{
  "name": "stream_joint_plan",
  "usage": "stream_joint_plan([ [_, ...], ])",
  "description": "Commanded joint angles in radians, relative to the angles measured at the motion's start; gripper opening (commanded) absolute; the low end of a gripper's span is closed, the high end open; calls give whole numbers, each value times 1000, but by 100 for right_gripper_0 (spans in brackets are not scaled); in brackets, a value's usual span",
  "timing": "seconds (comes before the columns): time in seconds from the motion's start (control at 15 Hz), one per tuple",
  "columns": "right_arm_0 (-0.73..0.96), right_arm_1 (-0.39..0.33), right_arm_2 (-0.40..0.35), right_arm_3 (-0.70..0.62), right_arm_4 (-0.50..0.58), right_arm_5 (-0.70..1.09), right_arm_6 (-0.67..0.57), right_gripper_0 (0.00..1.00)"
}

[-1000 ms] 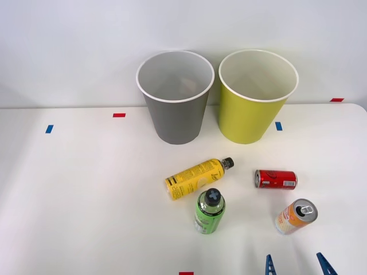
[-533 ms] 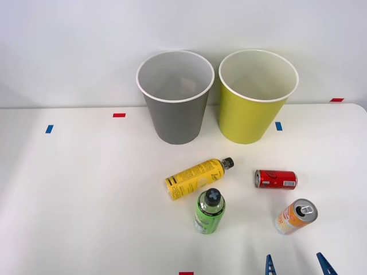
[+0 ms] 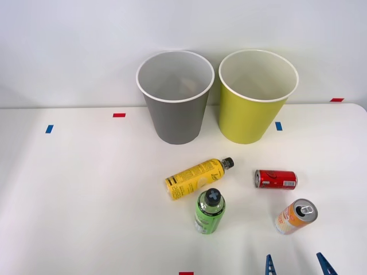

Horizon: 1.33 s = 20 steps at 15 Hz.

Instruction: Put cans in the gray bin, plastic bottles in the light green bin

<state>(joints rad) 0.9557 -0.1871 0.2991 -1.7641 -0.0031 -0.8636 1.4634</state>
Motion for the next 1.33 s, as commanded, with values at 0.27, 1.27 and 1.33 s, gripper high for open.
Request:
stream_joint_plan([
  [0.27, 0, 0, 0, 0, 0, 0, 0, 100],
  [1.27, 26, 75, -66, 0, -11, -64, 94, 100],
  [1.33, 15, 81, -66, 5, -12, -63, 103, 100],
])
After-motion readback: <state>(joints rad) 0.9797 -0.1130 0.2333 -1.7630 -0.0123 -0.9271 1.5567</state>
